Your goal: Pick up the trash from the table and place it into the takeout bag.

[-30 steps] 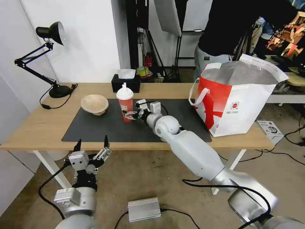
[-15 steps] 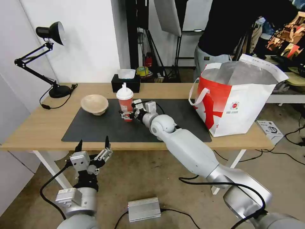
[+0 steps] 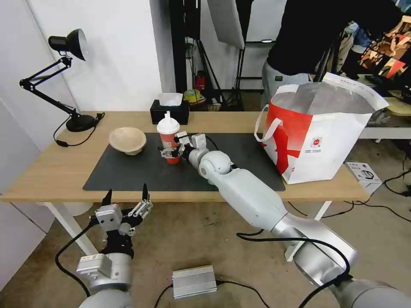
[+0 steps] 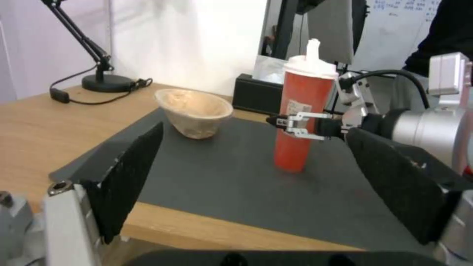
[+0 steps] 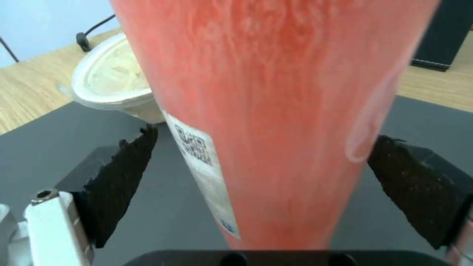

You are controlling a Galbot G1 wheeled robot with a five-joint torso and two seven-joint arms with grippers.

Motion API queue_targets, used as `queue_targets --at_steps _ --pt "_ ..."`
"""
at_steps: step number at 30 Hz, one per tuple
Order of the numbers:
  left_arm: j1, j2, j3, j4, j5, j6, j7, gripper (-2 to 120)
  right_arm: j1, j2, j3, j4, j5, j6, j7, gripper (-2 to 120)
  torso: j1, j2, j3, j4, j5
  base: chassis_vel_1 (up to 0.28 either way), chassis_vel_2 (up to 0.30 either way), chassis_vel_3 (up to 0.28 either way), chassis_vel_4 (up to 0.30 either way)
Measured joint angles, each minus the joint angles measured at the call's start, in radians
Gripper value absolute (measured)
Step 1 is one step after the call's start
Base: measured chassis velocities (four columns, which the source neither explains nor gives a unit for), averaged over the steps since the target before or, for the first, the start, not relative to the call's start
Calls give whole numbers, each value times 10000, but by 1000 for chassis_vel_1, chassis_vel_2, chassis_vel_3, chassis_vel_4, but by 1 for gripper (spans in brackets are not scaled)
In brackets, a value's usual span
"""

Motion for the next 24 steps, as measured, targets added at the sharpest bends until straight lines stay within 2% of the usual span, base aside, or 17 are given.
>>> queue_targets --at_steps 18,21,24 --pt "-48 38 87 113 35 -26 0 100 220 390 211 -1158 -434 370 -531 100 0 0 0 0 0 0 0 0 0" --pt "-58 44 90 129 36 -28 0 100 189 402 231 -1204 -437 378 -574 95 0 0 0 0 0 0 0 0 0" --pt "-65 45 139 153 49 -30 0 100 61 399 234 -1223 -415 411 -632 82 0 -1 0 0 1 0 0 0 0"
